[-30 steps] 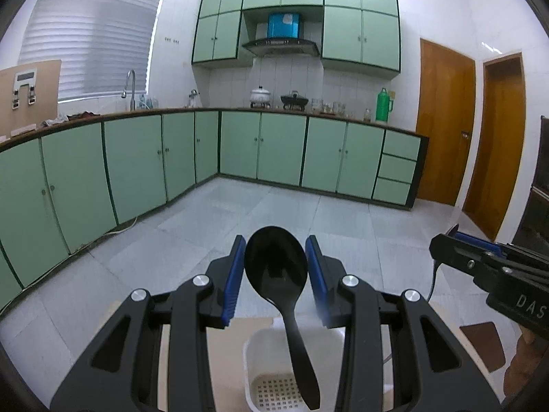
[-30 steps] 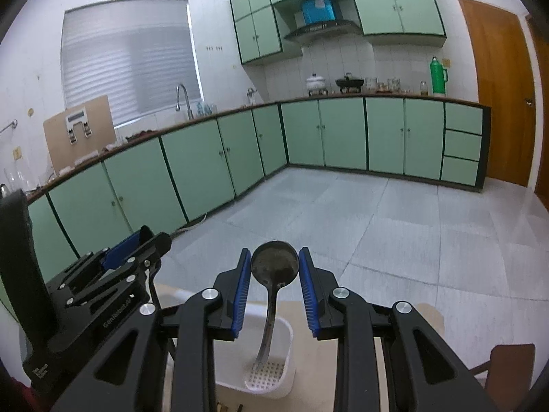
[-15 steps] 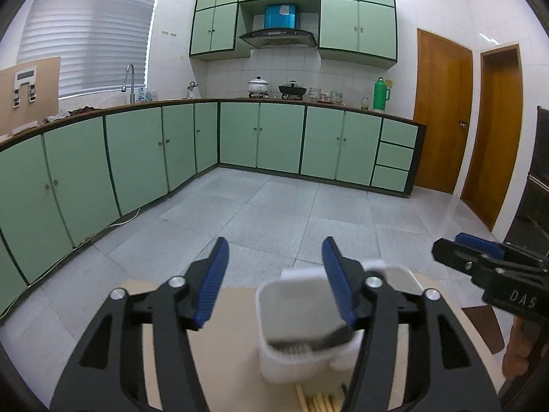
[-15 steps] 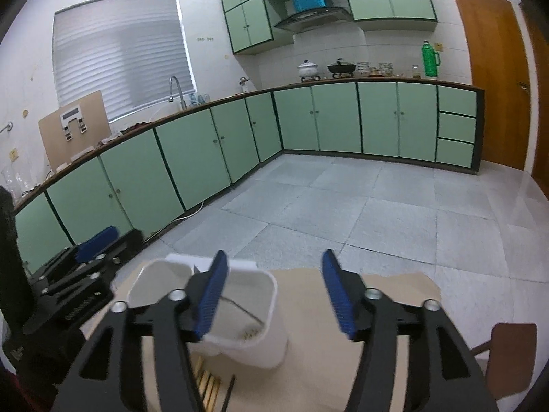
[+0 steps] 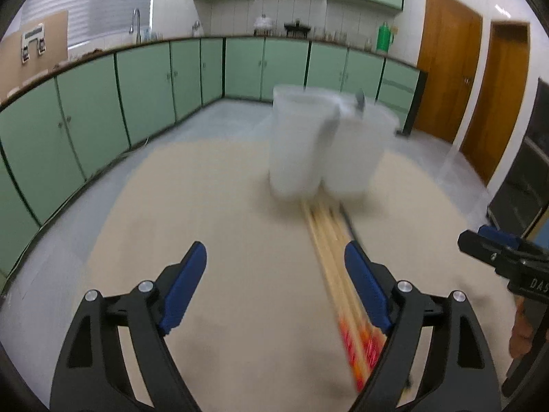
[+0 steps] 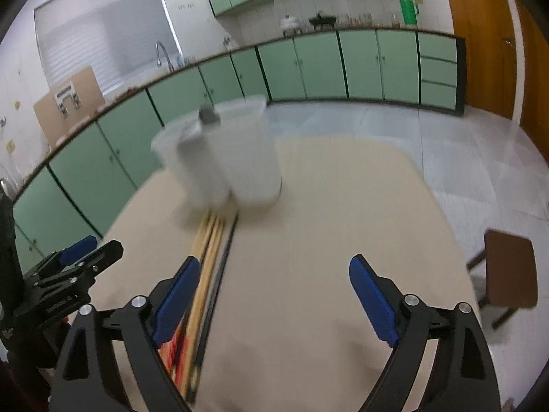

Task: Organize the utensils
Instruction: 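Withdraw both open tools from the holder back toward the chopsticks, then close the right tool on the end of the black chopstick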

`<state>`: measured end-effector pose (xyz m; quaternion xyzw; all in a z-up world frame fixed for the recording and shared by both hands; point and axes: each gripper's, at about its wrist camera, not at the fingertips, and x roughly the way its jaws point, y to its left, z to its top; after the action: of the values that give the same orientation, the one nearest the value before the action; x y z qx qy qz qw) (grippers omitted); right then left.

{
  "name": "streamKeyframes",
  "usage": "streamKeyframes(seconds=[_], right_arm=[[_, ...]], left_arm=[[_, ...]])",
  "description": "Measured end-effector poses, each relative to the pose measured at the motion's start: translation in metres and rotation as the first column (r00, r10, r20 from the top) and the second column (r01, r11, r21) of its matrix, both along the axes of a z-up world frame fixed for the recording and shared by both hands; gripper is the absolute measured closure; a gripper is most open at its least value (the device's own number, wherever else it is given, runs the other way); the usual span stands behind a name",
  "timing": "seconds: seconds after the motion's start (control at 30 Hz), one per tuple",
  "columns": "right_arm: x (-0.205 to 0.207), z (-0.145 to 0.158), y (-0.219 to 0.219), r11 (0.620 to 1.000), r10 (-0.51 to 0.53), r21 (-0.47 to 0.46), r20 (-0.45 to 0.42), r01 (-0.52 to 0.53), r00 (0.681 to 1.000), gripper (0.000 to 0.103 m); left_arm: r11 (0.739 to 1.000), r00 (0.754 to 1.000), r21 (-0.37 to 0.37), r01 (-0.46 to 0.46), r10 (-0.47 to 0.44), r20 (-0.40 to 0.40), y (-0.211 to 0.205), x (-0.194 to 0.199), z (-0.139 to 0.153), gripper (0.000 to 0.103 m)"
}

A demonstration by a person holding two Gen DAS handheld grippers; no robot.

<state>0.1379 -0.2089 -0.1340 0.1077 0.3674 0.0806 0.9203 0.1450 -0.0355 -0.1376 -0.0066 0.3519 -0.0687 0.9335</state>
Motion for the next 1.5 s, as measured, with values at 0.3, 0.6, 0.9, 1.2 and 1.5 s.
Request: streamKeyframes(seconds=[0.3, 0.6, 0.9, 1.2, 1.5], right_arm=[[-0.045, -0.031, 0.023, 0.999, 0.04, -0.025, -0.097, -0.043, 0.995, 0.016], [-0.059, -0.047, 0.058, 0.988, 0.084, -0.121, -0.125, -0.099, 0.989, 0.019], [-0.062, -0.05, 0.054, 0.98, 0.038, -0.189, -0.122, -0.061, 0.992, 0.022], [-0.072, -0.05, 0.062, 0.975, 0.09, -0.191, -0.112, -0.11, 0.99, 0.05], [-0.072, -0.05, 0.076, 0.965, 0.157, -0.196, -0.101, -0.175, 0.982, 0.096]], left_arm=[[0.998, 0.992, 0.058, -0.01, 0.017, -0.122, 0.012, -0.051, -0.039, 0.019], [0.997, 0.981, 0.075, -0.011, 0.026, -0.193, 0.013, -0.071, -0.055, 0.018], [0.997, 0.979, 0.08, -0.002, 0.018, -0.201, 0.011, -0.077, -0.057, 0.016], [0.997, 0.979, 0.082, -0.005, 0.022, -0.202, 0.01, -0.078, -0.057, 0.016], [0.997, 0.979, 0.076, 0.008, 0.008, -0.203, 0.004, -0.08, -0.056, 0.016]])
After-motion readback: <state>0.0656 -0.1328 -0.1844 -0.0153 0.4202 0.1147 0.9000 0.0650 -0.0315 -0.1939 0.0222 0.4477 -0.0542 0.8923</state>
